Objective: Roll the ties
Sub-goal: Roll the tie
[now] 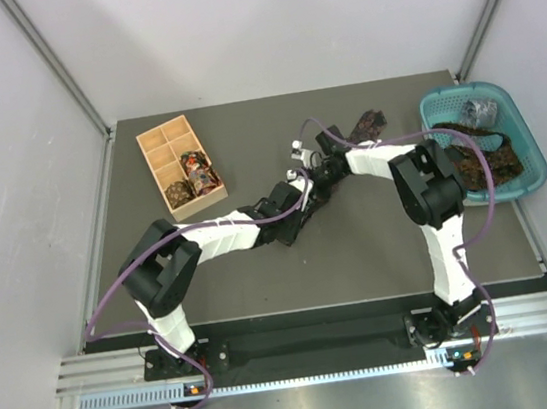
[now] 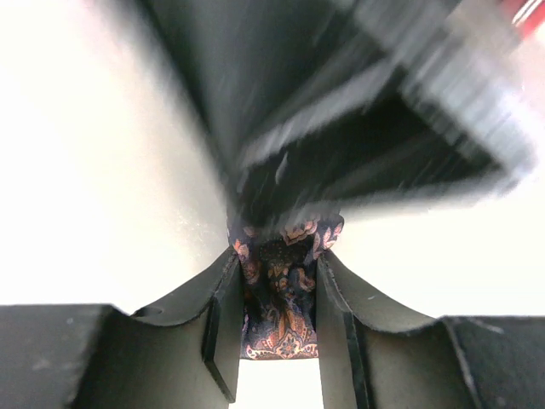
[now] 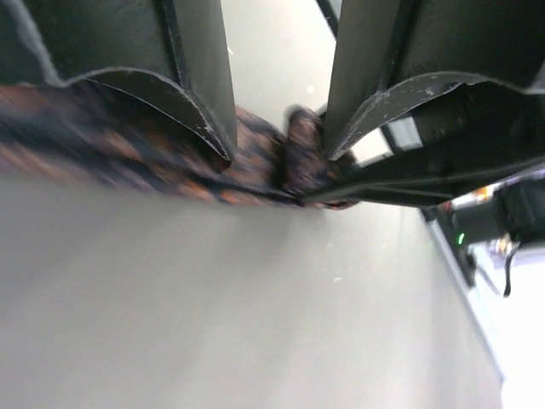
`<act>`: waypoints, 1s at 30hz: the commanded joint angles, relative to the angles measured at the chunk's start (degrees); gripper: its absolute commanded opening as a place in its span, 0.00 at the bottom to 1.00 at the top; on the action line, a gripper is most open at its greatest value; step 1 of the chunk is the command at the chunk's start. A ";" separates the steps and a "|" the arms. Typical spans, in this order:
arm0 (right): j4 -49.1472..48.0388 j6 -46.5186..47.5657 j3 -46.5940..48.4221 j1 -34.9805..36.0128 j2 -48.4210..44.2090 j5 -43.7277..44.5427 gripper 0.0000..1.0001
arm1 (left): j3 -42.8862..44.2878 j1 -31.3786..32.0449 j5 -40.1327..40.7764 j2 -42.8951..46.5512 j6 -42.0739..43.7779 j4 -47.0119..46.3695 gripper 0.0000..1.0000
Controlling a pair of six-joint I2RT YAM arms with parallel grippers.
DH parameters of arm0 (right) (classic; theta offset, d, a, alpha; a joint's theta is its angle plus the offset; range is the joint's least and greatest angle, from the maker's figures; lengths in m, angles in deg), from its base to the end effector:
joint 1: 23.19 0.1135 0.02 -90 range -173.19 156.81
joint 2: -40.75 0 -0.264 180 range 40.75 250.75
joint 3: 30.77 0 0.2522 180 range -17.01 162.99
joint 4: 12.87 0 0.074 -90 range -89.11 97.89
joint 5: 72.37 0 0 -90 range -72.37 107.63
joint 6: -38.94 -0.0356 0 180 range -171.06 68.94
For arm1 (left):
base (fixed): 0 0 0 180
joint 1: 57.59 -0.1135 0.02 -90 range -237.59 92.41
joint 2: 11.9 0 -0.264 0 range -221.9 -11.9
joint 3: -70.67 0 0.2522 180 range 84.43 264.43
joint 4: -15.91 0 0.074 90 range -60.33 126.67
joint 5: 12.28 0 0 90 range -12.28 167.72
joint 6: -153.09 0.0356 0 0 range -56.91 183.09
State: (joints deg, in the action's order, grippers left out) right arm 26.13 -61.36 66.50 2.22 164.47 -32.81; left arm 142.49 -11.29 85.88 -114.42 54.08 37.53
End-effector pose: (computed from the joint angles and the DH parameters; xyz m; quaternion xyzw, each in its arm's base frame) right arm 0.3789 0.2104 0.1328 -0.2060 0.8644 0.4553 0.0554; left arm 0.2530 -0.2574 0.1560 0.2800 0.9018 -0.0899 0.3166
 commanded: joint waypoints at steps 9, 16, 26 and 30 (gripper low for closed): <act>-19.77 -9.03 -23.78 -9.68 -25.61 19.65 0.46 | 0.03 -0.07 0.98 -5.50 -0.92 5.76 0.23; -29.89 -3.50 -46.21 11.62 -53.63 49.30 0.46 | 2.84 -0.07 -1.30 -7.52 -1.79 8.57 0.21; -31.75 6.42 -50.39 44.88 -60.54 78.98 0.46 | 4.51 -0.07 -1.75 -8.57 -2.41 11.65 0.21; -23.42 9.33 -40.90 54.29 -49.22 92.14 0.45 | 5.74 -0.25 -1.92 -10.24 -2.76 13.93 0.21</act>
State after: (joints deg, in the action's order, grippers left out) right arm -0.71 -56.66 18.04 51.60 109.39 43.63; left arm 149.79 -11.22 85.86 -118.24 52.66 46.58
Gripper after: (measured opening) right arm 0.456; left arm 0.371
